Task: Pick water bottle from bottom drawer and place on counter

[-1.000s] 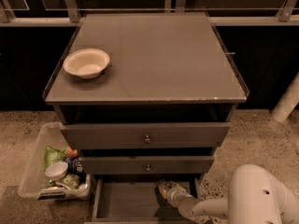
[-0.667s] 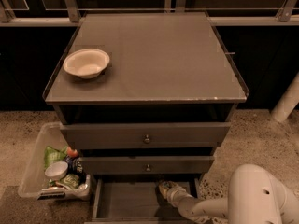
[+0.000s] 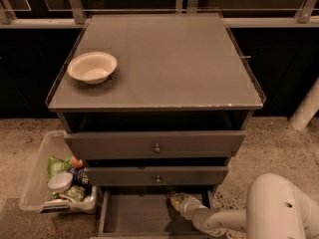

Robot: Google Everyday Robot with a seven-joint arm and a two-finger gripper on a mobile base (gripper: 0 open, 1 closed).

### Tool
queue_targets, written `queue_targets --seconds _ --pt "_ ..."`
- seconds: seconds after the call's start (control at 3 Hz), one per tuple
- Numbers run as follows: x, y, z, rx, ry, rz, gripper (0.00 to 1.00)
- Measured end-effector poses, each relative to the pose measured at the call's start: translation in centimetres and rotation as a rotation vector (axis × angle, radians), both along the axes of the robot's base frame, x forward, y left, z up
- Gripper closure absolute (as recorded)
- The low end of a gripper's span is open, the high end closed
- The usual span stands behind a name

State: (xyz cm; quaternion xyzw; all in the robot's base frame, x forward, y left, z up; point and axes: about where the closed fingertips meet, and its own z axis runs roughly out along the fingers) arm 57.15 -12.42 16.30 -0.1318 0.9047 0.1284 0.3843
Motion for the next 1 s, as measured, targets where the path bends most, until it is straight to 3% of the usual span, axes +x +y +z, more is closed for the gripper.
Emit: queue_targets --seconds 0.33,0.67,1.0 --pt "-0.4 -2.4 3.6 0.015 0.01 0.038 1.0" --pt "0.1 -6.2 9.6 0.039 -0.029 0.065 1.0" --pt "-0.4 -7.2 11.3 0.048 -0.052 0.069 1.0"
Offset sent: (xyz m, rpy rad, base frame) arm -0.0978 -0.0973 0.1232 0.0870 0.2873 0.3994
